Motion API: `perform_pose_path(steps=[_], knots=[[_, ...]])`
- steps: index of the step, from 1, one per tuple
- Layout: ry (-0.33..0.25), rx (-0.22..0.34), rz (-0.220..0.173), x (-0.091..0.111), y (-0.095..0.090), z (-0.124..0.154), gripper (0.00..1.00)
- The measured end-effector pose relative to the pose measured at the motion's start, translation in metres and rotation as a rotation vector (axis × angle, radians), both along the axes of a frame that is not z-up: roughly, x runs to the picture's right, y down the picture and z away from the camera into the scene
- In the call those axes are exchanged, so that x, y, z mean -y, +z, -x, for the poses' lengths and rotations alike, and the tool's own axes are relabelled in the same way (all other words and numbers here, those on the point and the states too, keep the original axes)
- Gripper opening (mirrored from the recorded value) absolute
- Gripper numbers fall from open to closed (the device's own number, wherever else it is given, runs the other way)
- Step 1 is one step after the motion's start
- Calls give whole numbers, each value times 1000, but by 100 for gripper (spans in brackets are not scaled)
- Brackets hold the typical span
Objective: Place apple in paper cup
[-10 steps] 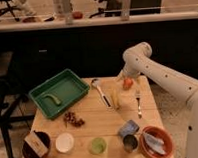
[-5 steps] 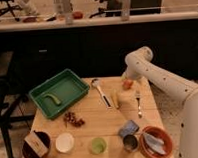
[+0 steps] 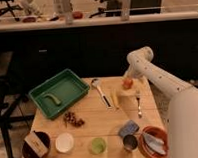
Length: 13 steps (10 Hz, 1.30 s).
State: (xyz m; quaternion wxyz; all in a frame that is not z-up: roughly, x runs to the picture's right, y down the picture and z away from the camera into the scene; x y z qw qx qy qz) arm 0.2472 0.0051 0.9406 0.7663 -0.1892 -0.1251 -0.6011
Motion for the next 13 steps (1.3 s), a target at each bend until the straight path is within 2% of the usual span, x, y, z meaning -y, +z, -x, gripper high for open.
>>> perform_pose_path(steps=[4, 6, 11, 12, 13], knots=[[3, 10, 21, -7, 17, -3, 80], [-14, 24, 15, -6, 22, 2, 80], [-40, 83, -44, -6, 27, 13, 80], [-56, 97, -72, -6, 30, 14, 80], [-78, 92, -79, -7, 34, 15, 80]])
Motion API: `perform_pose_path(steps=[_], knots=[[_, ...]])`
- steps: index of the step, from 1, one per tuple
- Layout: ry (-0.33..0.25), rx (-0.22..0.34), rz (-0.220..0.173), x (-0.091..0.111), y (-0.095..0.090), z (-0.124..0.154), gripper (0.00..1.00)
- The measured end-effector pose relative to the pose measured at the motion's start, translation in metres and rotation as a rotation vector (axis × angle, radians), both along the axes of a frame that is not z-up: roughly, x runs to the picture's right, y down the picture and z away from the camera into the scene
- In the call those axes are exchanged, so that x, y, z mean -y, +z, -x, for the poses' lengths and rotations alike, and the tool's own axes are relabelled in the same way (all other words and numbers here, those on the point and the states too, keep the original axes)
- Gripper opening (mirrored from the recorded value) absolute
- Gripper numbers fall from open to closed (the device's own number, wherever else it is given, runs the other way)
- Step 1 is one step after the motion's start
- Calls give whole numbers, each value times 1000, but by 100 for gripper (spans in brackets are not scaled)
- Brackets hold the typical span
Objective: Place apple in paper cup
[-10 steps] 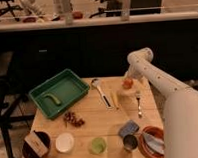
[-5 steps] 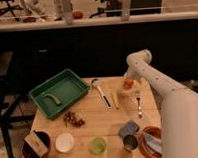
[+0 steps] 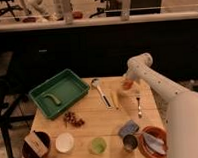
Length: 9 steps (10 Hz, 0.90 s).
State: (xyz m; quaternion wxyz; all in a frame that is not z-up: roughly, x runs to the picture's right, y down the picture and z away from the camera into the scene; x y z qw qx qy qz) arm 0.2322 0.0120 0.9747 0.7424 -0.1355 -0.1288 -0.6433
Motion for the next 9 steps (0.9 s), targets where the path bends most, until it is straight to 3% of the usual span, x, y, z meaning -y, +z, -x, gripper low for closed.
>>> perform_pose_path(steps=[5, 8, 9], knots=[[-67, -5, 12, 0, 19, 7, 78], [-62, 5, 30, -1, 25, 3, 54], [-57, 10, 37, -2, 26, 1, 41]])
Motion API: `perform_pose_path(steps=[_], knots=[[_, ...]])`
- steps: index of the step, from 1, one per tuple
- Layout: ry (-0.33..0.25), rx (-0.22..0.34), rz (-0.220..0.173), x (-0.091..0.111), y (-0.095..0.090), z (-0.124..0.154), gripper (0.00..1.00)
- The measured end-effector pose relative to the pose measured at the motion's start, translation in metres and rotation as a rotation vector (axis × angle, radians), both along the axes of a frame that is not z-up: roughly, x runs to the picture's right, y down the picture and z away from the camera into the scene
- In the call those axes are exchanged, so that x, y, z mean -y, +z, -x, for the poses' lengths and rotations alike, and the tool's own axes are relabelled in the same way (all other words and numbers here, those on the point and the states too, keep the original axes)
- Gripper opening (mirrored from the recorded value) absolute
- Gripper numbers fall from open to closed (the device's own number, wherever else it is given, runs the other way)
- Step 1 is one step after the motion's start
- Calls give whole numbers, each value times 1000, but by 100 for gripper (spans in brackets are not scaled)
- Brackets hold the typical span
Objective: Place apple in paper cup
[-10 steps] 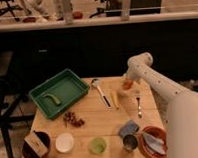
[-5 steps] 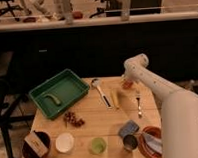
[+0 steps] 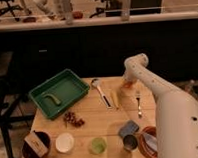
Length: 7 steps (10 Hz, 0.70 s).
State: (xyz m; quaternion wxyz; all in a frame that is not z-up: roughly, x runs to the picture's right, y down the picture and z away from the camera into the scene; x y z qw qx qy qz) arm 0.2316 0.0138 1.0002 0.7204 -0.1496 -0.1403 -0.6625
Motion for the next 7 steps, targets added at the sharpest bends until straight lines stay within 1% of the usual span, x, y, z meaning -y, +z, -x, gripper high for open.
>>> perform_pose_path(steps=[1, 3, 4, 5, 7], knots=[[0, 2, 2, 0, 0, -1, 33], [-6, 3, 8, 1, -6, 1, 10], [-8, -5, 12, 4, -12, 3, 4], [-9, -15, 19, 7, -20, 4, 0], [-26, -36, 46, 10, -36, 12, 0]])
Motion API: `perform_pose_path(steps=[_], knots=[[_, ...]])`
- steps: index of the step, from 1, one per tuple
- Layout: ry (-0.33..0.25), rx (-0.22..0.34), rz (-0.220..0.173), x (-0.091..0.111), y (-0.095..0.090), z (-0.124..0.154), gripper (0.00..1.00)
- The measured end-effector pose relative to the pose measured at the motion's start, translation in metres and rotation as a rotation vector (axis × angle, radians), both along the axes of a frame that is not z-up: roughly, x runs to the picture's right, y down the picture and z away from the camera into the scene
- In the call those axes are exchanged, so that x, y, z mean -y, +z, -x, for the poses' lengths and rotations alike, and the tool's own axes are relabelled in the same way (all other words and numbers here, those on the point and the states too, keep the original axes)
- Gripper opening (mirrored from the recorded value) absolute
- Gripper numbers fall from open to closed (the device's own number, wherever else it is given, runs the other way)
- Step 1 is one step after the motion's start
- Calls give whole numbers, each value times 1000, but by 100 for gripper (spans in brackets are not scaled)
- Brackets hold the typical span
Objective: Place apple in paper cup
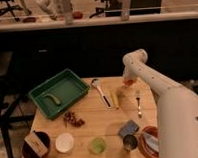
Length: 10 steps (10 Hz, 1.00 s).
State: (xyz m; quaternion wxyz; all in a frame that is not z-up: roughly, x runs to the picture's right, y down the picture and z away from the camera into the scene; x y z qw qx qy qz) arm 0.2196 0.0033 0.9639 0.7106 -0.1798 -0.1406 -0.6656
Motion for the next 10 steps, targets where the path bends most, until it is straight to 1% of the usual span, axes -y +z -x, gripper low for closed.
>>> perform_pose_path(steps=[2, 3, 5, 6, 7, 8, 9, 10], knots=[[-13, -9, 25, -2, -12, 9, 0], [-2, -9, 47, -7, -25, 14, 0], [9, 0, 70, -15, -46, 26, 0], [10, 5, 74, -17, -55, 32, 0], [6, 18, 79, -25, -71, 43, 0], [-3, 32, 78, -28, -80, 53, 0], [-23, 71, 76, -34, -97, 73, 0], [-33, 87, 74, -37, -106, 80, 0]])
